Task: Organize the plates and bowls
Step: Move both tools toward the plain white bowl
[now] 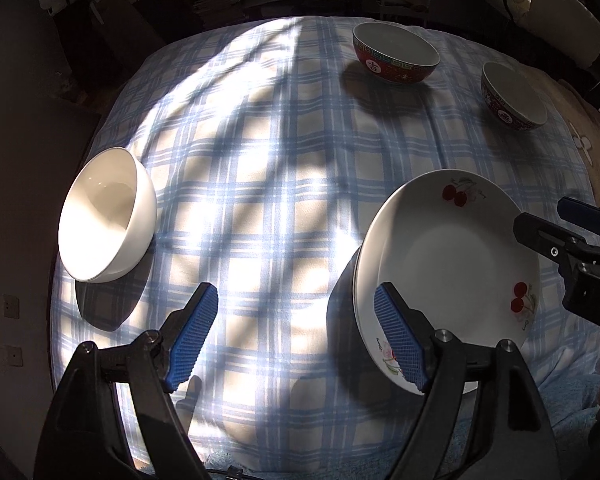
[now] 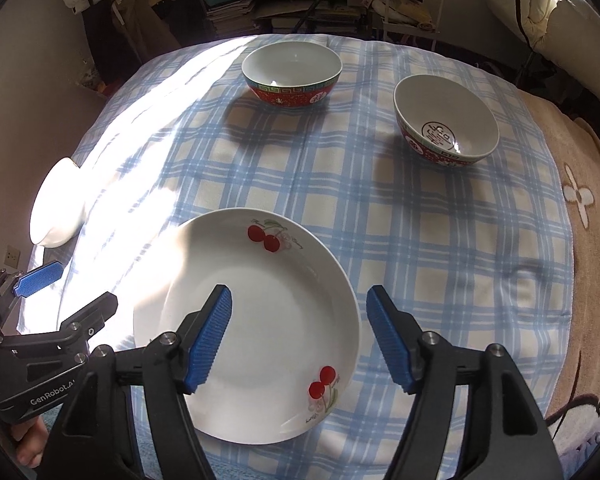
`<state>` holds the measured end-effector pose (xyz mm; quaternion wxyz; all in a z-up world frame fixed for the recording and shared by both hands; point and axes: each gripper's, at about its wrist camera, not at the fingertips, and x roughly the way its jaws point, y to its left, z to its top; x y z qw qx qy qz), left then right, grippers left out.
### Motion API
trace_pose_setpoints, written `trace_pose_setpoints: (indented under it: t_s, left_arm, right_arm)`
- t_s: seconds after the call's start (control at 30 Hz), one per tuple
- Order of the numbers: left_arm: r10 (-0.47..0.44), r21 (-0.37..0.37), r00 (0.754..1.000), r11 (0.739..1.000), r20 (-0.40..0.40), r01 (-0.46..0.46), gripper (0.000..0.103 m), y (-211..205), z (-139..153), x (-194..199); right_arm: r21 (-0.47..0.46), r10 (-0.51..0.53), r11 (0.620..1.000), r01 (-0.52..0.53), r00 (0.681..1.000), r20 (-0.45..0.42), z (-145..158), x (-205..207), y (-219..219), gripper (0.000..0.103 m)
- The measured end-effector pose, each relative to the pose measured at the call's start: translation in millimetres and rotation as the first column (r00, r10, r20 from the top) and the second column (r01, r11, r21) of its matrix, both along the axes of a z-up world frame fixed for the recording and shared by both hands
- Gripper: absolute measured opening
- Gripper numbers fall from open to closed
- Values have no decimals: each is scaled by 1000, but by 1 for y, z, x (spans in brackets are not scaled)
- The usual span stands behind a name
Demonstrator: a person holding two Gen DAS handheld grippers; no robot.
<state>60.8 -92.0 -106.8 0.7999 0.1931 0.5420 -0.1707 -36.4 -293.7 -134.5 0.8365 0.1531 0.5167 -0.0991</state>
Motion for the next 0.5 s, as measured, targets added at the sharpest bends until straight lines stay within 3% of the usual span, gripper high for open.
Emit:
trace_pose_setpoints:
  t_s: [0.23,0.5]
  left_arm:
    - [78,-20,996,997,47,-77,80,36,32,22]
    - [97,-1,989,995,107,-98,80,70,57,31]
  right_arm:
    - [-50,37,998,-34,997,69,24,16,17,96]
    - [-22,57,998,-54,987,149,45,37,38,101]
